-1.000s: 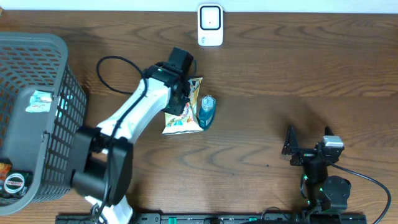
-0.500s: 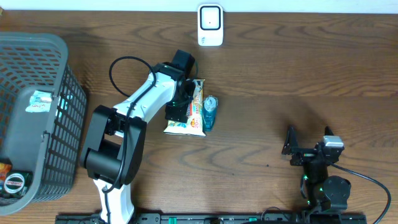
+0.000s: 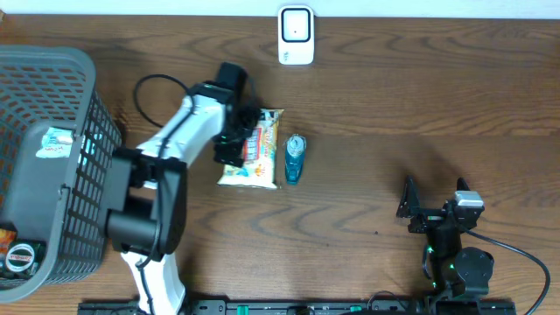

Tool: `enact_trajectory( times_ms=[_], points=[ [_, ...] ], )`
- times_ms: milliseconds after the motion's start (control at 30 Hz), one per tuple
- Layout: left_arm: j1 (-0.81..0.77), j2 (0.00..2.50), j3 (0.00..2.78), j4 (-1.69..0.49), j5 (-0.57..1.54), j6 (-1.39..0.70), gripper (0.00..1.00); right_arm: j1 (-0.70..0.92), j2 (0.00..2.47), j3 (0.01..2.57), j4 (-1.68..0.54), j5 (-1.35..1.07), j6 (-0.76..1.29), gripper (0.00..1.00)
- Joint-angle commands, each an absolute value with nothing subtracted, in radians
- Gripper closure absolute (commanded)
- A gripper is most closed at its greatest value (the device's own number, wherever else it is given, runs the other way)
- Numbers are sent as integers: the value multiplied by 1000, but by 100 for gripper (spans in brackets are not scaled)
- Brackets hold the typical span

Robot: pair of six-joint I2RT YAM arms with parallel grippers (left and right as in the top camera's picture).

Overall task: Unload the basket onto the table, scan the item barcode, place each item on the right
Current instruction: 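Lower the yellow bag left of the bottle and open the left gripper, then reach the left gripper into the basket and grasp the green wipes pack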

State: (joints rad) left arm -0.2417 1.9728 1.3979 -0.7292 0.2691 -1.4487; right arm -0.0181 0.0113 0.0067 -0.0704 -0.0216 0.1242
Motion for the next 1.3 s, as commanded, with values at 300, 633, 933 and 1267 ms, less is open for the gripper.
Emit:
enact_trajectory(
  times_ms=[300,633,933,1267],
  points=[
    [-175,1385,1639,-673,-10,-853,2,2,7,6,-75,-14,115,1],
    [22,1201,1641,-915,-742,-778,2,2,7,6,-75,-14,115,1],
    [532,1397,1640,-1081,-133,-824,2,2,7,6,-75,-14,115,1],
    [645,1735,1640,-1090,93,-744,2,2,7,6,-75,-14,115,1]
  ],
)
